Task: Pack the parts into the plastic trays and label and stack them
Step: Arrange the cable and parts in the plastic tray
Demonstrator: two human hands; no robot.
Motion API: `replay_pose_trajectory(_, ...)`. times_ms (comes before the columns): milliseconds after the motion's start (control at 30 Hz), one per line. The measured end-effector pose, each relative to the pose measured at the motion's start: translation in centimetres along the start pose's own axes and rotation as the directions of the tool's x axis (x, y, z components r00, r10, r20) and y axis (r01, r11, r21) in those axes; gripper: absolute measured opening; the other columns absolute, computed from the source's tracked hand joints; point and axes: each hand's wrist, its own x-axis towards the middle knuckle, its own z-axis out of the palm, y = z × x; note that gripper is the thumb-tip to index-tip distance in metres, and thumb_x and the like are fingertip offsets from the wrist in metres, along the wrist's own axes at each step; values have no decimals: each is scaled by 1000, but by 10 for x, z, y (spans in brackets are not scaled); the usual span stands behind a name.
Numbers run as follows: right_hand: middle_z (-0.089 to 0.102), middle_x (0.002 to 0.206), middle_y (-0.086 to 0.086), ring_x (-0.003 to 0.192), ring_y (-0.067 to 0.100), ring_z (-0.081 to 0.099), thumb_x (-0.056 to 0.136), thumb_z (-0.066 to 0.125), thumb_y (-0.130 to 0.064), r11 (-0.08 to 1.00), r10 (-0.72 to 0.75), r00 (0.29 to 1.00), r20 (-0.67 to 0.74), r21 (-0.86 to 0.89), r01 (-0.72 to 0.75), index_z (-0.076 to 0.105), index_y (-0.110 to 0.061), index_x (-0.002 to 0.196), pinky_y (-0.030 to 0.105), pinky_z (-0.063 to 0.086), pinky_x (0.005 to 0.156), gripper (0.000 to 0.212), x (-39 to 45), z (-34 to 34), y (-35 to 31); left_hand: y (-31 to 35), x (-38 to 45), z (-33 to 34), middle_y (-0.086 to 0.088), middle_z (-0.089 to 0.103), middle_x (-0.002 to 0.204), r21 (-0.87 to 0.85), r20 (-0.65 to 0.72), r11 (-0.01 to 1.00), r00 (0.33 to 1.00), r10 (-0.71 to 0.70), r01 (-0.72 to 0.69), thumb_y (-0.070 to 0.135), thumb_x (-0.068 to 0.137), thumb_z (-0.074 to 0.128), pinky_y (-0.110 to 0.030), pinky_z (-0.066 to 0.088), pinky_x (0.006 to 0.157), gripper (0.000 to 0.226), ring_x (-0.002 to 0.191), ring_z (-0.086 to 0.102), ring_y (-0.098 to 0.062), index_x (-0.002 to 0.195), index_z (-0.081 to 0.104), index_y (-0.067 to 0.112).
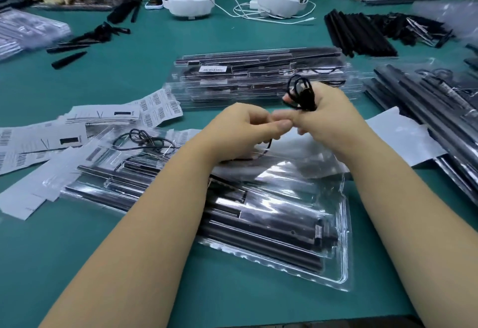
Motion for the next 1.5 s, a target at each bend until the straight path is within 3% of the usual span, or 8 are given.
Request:
replay_pose_trajectory(233, 55, 66, 5, 63, 11, 50, 89, 62, -36, 1000, -16, 998, -65, 7, 17, 57, -7, 70, 25, 40, 61, 35, -3, 4, -5, 8, 2, 20, -12, 67, 67, -58, -256, 980, 952, 170, -191, 30, 83, 63, -34, 47, 58, 26, 63, 57, -32, 69, 65, 9)
replay_pose_trajectory(367, 54, 66, -2, 62, 10, 52, 82, 71, -10, 937, -3, 982, -191, 343, 69, 52, -15, 68, 22, 48, 61, 24, -4, -4, -10, 12, 4, 24, 6, 58, 51, -277, -340, 927, 928, 151, -252, 19, 87, 60, -27, 49, 58, 28, 51, 52, -13, 59, 62, 17)
replay_pose_trajectory(533, 55, 51, -13, 52, 3, 51, 75, 76, -42, 990, 83, 900, -427, -68, -123, 53, -20, 59, 17, 42, 56, 36, 0, -12, -3, 5, 17, 12, 4, 44, 50, -632, -193, 775, 968, -157, 0, 19, 91, 57, -26, 51, 56, 31, 48, 42, -13, 60, 54, 16)
replay_pose_trajectory(767, 29, 47, -4, 45, 16, 30, 57, 74, -66, 879, 173, 977, -121, -430, -209, 31, -16, 54, 30, 22, 45, 66, -4, -17, -12, -4, 22, 10, 6, 49, 50, -677, -139, 736, 976, -165, 28, 17, 90, 59, -23, 52, 56, 25, 46, 46, -11, 66, 59, 14)
replay_pose_trajectory(933, 56, 61, 2, 60, 21, 52, 53, 83, -55, 679, 215, 976, 23, -722, -132, 52, -10, 63, 30, 35, 51, 56, -3, -18, -10, 3, 17, 10, 7, 47, 50, -533, -43, 845, 996, -80, 45, 54, 83, 52, -28, 51, 60, 42, 50, 47, -13, 57, 60, 22)
replay_pose_trajectory(1133, 46, 61, -4, 54, 12, 38, 75, 65, -29, 540, 58, 993, -101, -833, -117, 41, -20, 61, 24, 23, 46, 30, 2, -8, -12, 9, 9, 23, 4, 49, 56, -237, -167, 970, 986, 19, -59, 60, 75, 59, -30, 42, 56, 59, 52, 45, -12, 79, 59, 1)
replay_pose_trajectory(1333, 39, 59, -6, 51, 13, 32, 81, 50, -17, 495, -75, 994, -81, -868, -33, 34, -20, 61, 23, 21, 45, 26, -2, 6, -12, 4, 9, 24, 17, 54, 65, -278, -291, 940, 950, 116, -200, 44, 76, 73, -16, 43, 56, 49, 57, 49, -3, 118, 49, 36)
replay_pose_trajectory(1500, 38, 70, -6, 71, 24, 39, 90, 47, -16, 622, -88, 996, 1, -781, 56, 46, -21, 106, 29, 24, 48, 16, -2, 15, -10, 7, 10, 27, 20, 60, 65, -333, -285, 921, 952, 109, -205, 32, 89, 63, -19, 43, 53, 17, 61, 53, -3, 106, 64, 33)
